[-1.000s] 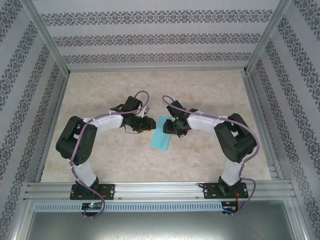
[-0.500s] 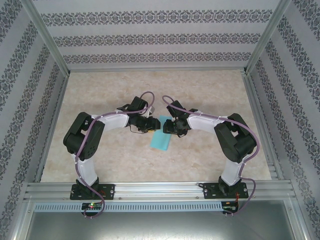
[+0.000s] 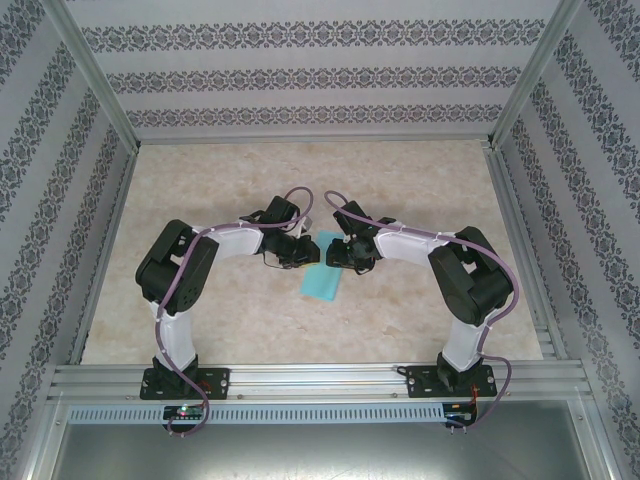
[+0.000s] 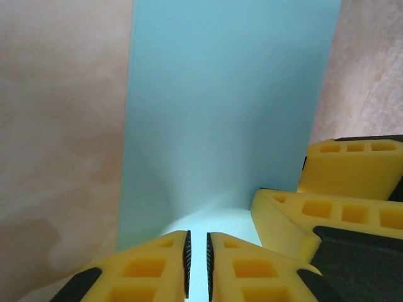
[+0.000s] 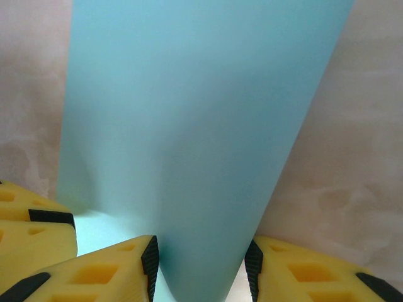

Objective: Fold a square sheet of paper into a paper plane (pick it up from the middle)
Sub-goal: Hold the square sheet of paper at the center of the table.

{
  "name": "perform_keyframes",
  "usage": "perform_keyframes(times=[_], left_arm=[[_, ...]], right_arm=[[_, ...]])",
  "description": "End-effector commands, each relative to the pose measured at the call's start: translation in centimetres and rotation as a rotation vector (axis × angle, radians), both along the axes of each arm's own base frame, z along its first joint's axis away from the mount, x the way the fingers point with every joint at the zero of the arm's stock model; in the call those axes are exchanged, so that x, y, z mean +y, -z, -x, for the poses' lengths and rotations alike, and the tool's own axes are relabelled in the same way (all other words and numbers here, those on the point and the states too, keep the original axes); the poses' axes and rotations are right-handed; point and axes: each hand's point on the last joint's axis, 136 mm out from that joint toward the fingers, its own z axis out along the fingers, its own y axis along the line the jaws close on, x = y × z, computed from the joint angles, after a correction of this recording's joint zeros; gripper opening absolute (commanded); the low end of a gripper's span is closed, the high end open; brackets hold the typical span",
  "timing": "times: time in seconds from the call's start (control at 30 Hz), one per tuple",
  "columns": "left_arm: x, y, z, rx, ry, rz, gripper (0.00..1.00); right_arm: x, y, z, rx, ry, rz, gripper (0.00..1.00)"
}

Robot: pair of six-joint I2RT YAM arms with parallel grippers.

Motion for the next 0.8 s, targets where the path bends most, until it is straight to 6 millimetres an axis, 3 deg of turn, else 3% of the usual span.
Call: perform_keyframes(times=[0.0,0.5,0.77], left_arm=[[-0.2,0.8,0.2,-0.005,0.03,-0.026,0.18],[1.9,4.2,1.4,0.021,0.067,-0.173,0.17],[2.3,5.1,1.8,0.032,0.077,-0.195,0.17]], right_arm=[[-0.2,1.7,0.4,0.027,0.01,0.021,0.44],[-0.2,0.3,0.1,0.001,0.016,0.015,0.46],[-1.6,-3.0,0.4,-0.059,0.042,0.001,0.52]])
